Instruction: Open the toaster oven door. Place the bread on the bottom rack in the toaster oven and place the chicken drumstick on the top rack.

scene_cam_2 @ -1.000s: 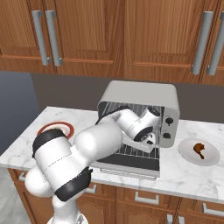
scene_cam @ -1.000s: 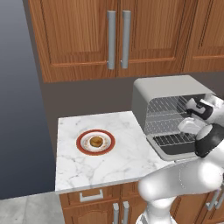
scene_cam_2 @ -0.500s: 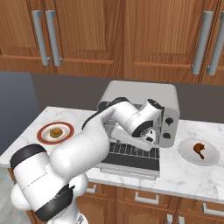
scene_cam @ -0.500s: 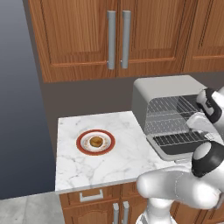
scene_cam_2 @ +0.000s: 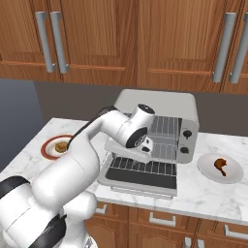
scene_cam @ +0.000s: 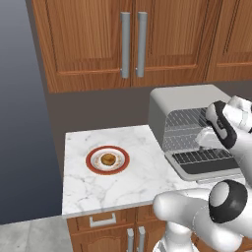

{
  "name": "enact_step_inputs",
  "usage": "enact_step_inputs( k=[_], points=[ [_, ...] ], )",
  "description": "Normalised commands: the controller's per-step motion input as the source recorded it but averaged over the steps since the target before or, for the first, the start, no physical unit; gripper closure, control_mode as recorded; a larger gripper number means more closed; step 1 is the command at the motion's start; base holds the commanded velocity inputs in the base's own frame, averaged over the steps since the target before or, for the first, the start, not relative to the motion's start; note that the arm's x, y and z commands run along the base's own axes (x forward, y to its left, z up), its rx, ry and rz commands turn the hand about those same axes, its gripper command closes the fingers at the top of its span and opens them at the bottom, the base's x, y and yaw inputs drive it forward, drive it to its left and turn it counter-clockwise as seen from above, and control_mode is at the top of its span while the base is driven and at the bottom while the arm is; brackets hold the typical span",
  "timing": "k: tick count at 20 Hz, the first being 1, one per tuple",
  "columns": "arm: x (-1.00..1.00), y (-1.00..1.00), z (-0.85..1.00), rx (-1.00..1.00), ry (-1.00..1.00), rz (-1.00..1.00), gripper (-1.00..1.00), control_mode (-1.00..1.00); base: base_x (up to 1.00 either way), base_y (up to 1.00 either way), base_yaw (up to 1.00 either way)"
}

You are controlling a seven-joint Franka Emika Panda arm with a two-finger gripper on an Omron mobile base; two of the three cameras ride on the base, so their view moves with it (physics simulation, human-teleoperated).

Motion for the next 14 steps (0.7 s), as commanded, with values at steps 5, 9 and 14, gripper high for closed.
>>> enact_step_inputs(
  k=[5,9,14],
  points=[
    [0.00,0.63,0.00,-0.09,0.06,0.00,-1.00,-1.00,0.00,0.00,0.00],
    [0.00,0.77,0.00,-0.09,0.08,0.00,-1.00,-1.00,0.00,0.00,0.00],
    [0.12,0.94,0.00,-0.06,0.05,-0.03,-1.00,-1.00,0.00,0.00,0.00]
  ],
)
